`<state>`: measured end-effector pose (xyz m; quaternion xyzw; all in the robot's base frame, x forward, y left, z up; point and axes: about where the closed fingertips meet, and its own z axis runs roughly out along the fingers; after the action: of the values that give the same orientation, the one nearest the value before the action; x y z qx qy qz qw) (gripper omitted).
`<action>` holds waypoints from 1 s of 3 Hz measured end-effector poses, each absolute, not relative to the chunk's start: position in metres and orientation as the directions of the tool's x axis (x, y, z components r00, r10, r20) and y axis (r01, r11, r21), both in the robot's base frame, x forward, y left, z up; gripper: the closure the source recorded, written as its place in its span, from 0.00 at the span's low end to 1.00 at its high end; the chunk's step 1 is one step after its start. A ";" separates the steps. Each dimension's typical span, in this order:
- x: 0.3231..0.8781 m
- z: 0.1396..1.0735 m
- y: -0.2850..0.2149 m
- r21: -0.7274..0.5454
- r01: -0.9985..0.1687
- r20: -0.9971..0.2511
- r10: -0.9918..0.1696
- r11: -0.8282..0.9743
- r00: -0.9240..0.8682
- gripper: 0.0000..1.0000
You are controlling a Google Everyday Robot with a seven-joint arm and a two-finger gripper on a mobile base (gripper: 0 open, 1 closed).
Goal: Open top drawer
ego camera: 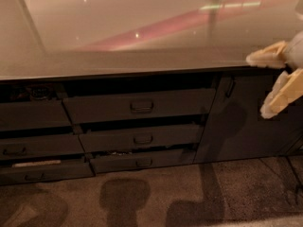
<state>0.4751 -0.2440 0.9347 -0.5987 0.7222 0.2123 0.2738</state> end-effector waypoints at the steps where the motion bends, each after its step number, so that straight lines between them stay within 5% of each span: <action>1: 0.515 0.872 -0.265 0.125 -0.959 -0.719 -0.643 0.254 -0.264 0.00; 3: 0.564 0.804 -0.267 0.274 -0.929 -0.772 -0.519 0.249 -0.367 0.00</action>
Offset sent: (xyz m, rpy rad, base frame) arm 0.0889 -0.0335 -0.1508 0.3403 0.3346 -0.0625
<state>0.5642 -0.2668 0.8038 -0.4894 0.7397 0.3690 0.2778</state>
